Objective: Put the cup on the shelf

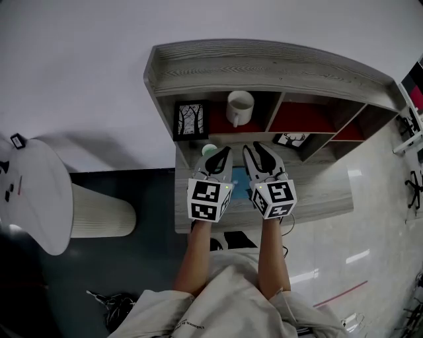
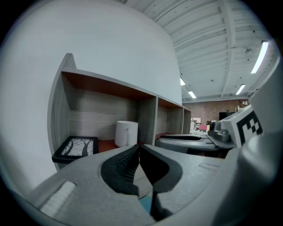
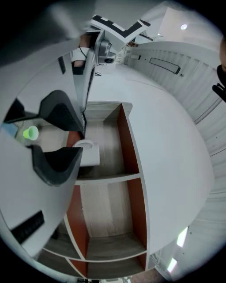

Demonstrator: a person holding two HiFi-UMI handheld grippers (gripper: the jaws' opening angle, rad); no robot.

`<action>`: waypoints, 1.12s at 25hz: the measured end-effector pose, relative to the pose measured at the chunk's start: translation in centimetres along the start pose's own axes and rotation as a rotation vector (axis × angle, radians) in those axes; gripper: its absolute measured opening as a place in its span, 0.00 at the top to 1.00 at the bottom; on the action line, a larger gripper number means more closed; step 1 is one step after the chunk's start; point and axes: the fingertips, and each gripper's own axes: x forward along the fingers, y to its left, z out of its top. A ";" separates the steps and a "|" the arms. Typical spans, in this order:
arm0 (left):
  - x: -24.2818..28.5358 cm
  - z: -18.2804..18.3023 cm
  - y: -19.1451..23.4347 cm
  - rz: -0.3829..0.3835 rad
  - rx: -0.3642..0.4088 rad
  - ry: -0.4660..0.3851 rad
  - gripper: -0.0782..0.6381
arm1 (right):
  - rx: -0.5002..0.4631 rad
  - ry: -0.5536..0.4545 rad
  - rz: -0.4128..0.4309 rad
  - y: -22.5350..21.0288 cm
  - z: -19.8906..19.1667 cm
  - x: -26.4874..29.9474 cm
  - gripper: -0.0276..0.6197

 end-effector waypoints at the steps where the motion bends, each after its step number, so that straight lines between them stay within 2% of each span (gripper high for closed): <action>1: -0.4 -0.5 -0.4 -0.001 -0.009 0.004 0.88 | -0.003 0.006 -0.008 0.1 -0.3 -0.7 0.77; 6: -1.7 -3.1 -2.6 -0.018 -0.062 0.022 0.88 | 0.005 0.040 -0.035 0.3 -2.5 -4.1 0.77; 10: -2.0 -3.3 -3.5 -0.011 -0.069 0.023 0.88 | 0.001 0.045 -0.026 0.2 -2.5 -5.5 0.78; 21: -4.1 0.1 -5.2 0.122 -0.045 -0.022 0.88 | -0.022 0.021 0.090 -0.1 0.5 -7.5 0.78; 28: -5.2 0.1 -9.2 0.146 0.012 -0.011 0.88 | 0.005 0.018 0.093 -1.8 0.1 -11.2 0.78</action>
